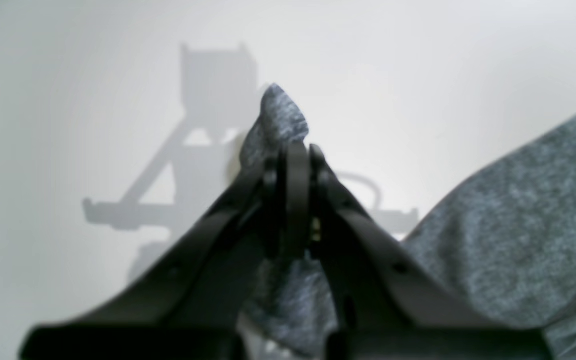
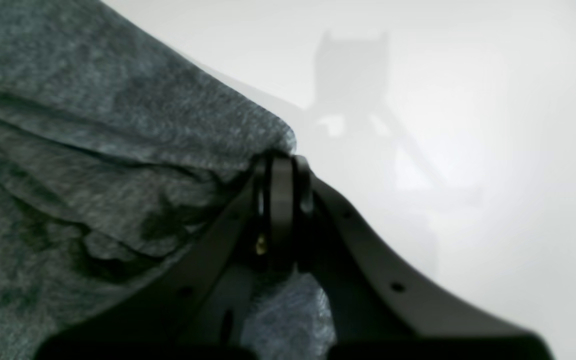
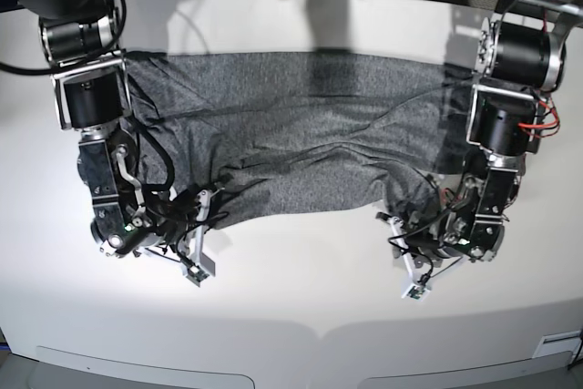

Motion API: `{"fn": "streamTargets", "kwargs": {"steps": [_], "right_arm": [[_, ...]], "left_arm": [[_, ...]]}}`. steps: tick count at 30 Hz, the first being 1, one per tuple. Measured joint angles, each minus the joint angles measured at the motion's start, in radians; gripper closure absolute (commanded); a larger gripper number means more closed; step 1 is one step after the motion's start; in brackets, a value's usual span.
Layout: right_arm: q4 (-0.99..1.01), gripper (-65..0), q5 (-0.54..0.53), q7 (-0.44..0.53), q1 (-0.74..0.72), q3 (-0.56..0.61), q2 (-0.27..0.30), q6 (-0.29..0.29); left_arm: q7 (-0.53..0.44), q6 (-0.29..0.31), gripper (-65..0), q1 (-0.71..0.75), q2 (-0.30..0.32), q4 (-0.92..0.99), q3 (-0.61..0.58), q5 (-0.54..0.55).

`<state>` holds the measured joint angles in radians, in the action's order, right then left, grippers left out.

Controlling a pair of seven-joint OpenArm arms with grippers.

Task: Fold the T-shirt properly
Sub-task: 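Lift the grasped edge with both grippers and stretch it apart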

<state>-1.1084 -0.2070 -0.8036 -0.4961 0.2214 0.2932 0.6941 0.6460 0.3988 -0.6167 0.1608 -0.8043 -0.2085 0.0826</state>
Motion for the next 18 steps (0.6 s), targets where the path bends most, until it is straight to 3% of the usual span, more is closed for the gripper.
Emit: {"fn": "streamTargets", "kwargs": {"steps": [5, 10, 12, 18], "right_arm": [[-0.047, 0.0, 0.000, -0.029, -0.002, 0.000, 0.000, 0.000], [-0.095, 0.0, -0.001, -0.070, 0.001, 0.000, 0.006, 0.000], [-0.121, 0.0, -0.005, -0.083, 0.001, 0.001, 0.019, 0.000], [-0.209, 0.0, -0.104, -0.163, 0.000, 0.001, 0.086, 0.000]], "left_arm": [[0.050, 0.000, 0.0, 0.001, 0.055, -0.055, 0.000, 0.044], [0.137, 0.000, 0.0, 0.001, 0.144, -0.125, -0.002, 0.254], [0.160, 0.000, 0.0, 0.001, 0.182, -0.148, -0.002, 0.338], [0.252, -0.001, 0.0, 0.005, 0.260, -0.188, -0.001, 0.414]]}}
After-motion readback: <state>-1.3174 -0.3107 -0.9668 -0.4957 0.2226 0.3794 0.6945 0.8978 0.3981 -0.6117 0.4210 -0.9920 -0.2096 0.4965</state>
